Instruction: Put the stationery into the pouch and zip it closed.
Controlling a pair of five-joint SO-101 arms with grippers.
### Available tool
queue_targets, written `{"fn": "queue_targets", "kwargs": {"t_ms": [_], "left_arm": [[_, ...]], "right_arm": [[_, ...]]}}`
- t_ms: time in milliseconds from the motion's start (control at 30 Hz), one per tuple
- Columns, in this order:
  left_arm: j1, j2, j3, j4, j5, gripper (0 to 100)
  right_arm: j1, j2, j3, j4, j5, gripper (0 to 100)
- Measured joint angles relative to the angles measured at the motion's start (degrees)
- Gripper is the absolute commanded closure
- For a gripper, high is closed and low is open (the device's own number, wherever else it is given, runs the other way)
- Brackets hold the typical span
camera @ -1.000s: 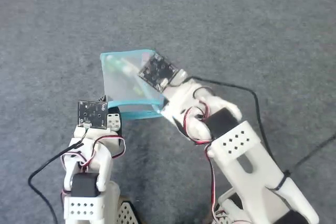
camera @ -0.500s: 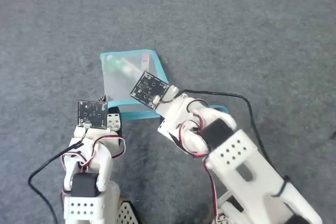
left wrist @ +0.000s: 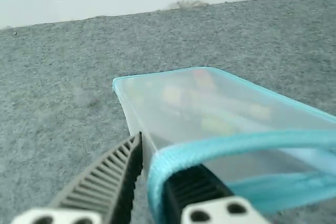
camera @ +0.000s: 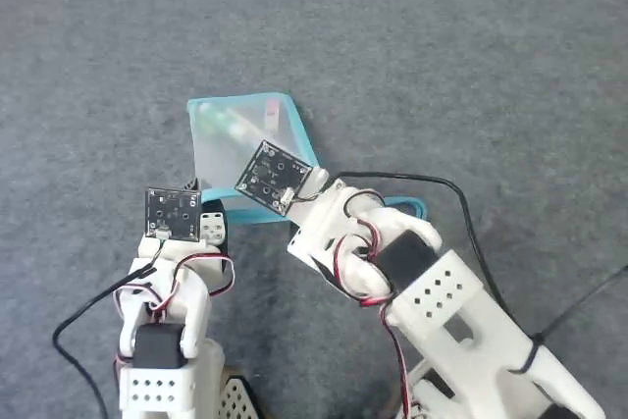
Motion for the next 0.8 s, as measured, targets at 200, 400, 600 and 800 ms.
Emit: {"fn": "queue_targets", "kwargs": {"t_ms": [200,400,600,800], "left_arm": [[0.00,0.00,0.00,0.00,0.18,99],[0.09,0.00,0.00,0.00,0.18,99],[0.00,0.00,0.00,0.00,0.18,99],[-0.09,0.00,0.00,0.00,0.44,99]], "right_arm": [[0.00,5.45,0.00,-2.90,0.00,89.7],[1.67,8.53,0.00,-6.15,0.09,89.6],[4.40,13.54,-4.22,-8.53,0.09,89.8],[3.52,15.38,-8.53,-7.47,-1.85,89.5]]}}
